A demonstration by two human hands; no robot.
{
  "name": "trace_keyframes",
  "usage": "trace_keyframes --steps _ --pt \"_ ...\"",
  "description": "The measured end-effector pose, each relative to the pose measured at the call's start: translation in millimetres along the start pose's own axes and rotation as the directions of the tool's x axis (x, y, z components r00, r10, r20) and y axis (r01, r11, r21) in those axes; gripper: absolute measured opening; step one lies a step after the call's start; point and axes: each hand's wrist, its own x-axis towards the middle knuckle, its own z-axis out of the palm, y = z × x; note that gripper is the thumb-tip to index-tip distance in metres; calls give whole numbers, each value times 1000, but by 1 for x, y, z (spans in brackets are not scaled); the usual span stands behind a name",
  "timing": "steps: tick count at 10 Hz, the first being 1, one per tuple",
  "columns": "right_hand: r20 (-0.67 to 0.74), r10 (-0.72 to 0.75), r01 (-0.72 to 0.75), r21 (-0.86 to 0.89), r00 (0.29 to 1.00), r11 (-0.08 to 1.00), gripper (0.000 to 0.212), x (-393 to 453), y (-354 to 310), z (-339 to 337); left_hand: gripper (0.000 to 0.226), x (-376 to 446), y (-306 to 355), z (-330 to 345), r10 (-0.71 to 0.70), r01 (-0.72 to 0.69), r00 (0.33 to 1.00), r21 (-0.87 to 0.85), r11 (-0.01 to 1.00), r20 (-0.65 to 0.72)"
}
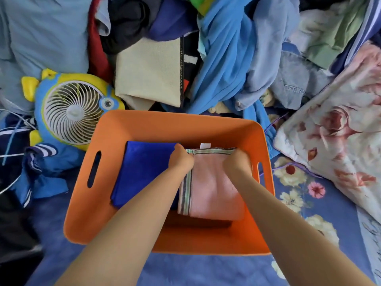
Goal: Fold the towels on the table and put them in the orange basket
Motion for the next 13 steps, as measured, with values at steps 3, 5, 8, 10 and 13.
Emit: trace_keyframes --steps 3,5,8,10,13 --pt "-248 3 14 66 969 998 42 25 15 37 32 33 -1 31 149 -157 977 -39 987 -153" --pt "-56 -455 423 -277 889 862 50 20 42 58 43 28 -16 43 297 -293 892 64 954 -342" --pt "-28 -434 396 -360 901 845 51 41 60 79 47 23 -53 60 617 -534 779 631 562 109" --pt "-62 -461 411 -359 885 838 50 44 65 88 56 27 -64 74 556 -454 827 679 577 80" --pt "70 -380 380 -343 922 859 52 34 53 66 53 13 -43 53 489 -457 860 650 608 148"
